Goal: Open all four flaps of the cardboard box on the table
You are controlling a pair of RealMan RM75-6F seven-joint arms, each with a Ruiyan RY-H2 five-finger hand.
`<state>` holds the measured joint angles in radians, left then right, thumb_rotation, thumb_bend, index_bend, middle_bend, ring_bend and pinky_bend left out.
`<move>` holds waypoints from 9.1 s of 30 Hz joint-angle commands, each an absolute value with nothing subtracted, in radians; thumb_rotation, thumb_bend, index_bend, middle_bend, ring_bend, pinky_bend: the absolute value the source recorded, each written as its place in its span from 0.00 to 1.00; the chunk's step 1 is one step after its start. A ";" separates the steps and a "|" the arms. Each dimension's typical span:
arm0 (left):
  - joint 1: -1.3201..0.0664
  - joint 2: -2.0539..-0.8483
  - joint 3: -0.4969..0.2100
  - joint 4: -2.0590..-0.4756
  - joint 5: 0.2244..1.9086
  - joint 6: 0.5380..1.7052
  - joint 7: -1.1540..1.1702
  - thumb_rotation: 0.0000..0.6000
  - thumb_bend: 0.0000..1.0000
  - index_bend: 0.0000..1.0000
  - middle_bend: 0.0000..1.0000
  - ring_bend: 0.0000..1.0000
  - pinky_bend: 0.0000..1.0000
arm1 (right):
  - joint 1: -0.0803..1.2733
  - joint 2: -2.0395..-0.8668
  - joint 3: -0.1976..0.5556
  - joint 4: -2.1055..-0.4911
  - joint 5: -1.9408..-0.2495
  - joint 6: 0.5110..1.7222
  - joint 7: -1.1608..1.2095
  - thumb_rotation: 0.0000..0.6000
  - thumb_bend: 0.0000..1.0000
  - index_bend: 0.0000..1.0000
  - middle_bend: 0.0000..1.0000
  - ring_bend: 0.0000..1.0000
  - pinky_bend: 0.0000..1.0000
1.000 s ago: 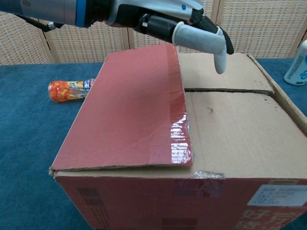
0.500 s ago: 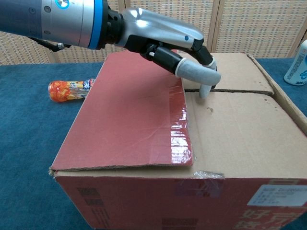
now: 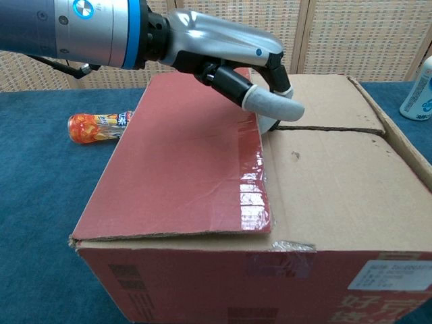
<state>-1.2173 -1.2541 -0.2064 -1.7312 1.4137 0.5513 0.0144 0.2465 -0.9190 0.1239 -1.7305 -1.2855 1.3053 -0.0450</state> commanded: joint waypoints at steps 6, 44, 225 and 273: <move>-1.213 -1.234 -0.203 -1.749 1.392 0.585 0.079 0.14 0.30 0.61 0.44 0.30 0.15 | 0.244 -0.919 0.129 -1.730 -1.285 1.303 -0.043 1.00 0.85 0.06 0.03 0.00 0.00; -1.056 -0.755 -0.212 -2.025 1.441 0.699 0.070 0.14 0.30 0.61 0.47 0.32 0.15 | 0.256 -0.920 0.150 -1.743 -1.284 1.273 -0.054 1.00 0.85 0.06 0.03 0.00 0.00; -1.166 -1.407 -0.341 -1.344 0.720 0.900 0.715 0.66 0.23 0.00 0.00 0.00 0.00 | 0.203 -0.908 0.155 -1.740 -1.305 1.321 0.003 1.00 0.85 0.06 0.03 0.00 0.00; -0.951 -1.018 -0.289 -1.956 0.994 0.541 0.106 0.16 0.07 0.31 0.00 0.00 0.00 | 0.189 -0.904 0.148 -1.761 -1.328 1.343 0.007 1.00 0.85 0.06 0.03 0.00 0.00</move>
